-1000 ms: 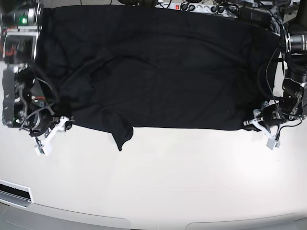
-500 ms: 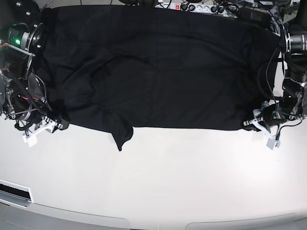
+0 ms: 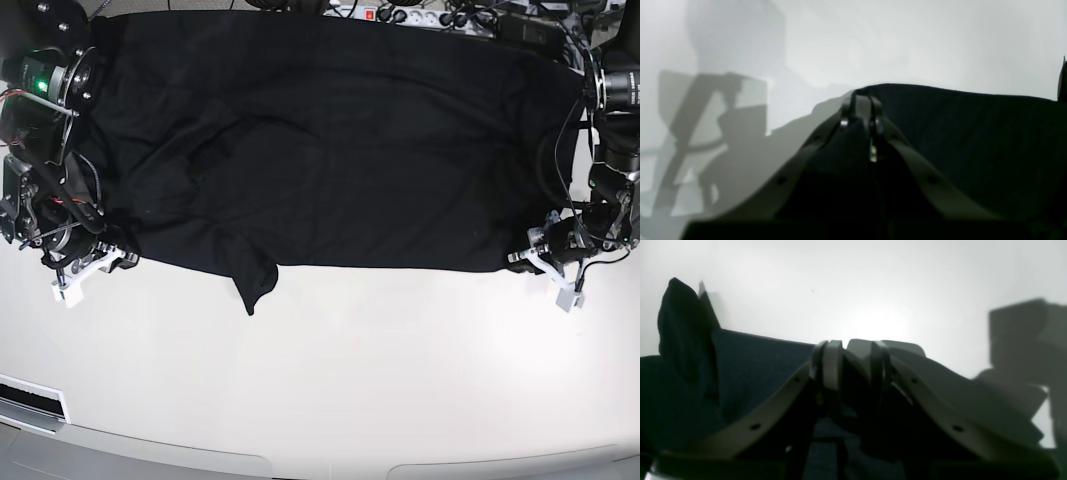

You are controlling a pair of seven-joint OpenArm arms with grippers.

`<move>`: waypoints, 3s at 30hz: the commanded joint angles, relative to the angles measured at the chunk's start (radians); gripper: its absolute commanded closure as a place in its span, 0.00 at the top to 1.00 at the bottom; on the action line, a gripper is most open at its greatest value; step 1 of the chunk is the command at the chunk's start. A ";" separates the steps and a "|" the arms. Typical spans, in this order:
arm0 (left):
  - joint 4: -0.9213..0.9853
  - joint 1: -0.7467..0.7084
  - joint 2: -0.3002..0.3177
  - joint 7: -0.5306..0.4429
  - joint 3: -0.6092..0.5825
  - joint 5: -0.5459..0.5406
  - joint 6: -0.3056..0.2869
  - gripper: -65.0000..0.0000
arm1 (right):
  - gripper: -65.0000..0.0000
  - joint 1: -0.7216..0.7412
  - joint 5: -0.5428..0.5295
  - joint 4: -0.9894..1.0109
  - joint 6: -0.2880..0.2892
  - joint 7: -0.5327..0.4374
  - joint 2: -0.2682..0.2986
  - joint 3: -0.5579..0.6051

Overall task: Layout the t-shirt on the table in an organized manner, then fold the t-shirt properly
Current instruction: 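Grasp the shirt hem corners with both grippers, then fold the hem over toward the collar edge with both grippers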

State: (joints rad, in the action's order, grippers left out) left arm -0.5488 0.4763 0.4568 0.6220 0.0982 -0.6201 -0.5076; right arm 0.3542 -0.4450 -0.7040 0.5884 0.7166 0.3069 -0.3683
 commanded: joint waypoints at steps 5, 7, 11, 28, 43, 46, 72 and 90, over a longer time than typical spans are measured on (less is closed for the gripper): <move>-0.006 0.017 0.014 0.008 0.001 0.006 0.003 0.00 | 0.40 -0.009 -0.056 -0.011 0.018 -0.003 0.007 0.128; -0.006 0.018 0.014 0.008 0.001 0.006 0.003 0.00 | 0.43 -0.011 -0.053 -0.011 0.006 -0.002 0.003 0.177; -0.006 0.017 0.014 0.009 0.001 0.007 0.003 0.00 | 0.41 -0.011 -0.051 -0.011 -0.023 -0.004 0.003 0.243; -0.013 0.024 0.028 0.015 0.001 -0.005 -0.002 0.00 | 0.00 0.027 -0.099 -0.113 0.108 0.074 0.029 0.243; -0.051 0.076 0.055 0.052 0.001 -0.037 -0.008 0.00 | 0.00 0.013 -0.108 -0.315 0.110 0.156 0.044 0.243; -0.051 0.076 0.056 0.051 0.001 -0.046 -0.022 0.00 | 0.00 0.008 -0.109 -0.315 0.110 0.149 0.045 0.243; -0.266 -0.002 0.212 0.616 0.001 -0.615 -0.191 0.00 | 0.00 -0.439 -0.292 -1.066 0.110 0.336 0.045 0.154; -0.267 -0.117 0.310 0.624 0.001 -0.673 -0.191 0.00 | 0.00 -0.612 -0.459 -1.096 0.110 0.433 0.045 -0.042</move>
State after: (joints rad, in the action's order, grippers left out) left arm -0.8009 0.3405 0.7399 1.2518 0.0917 -1.2758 -0.6907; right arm -0.2665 -0.8883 -1.7809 0.6926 1.1679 0.3351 -0.4030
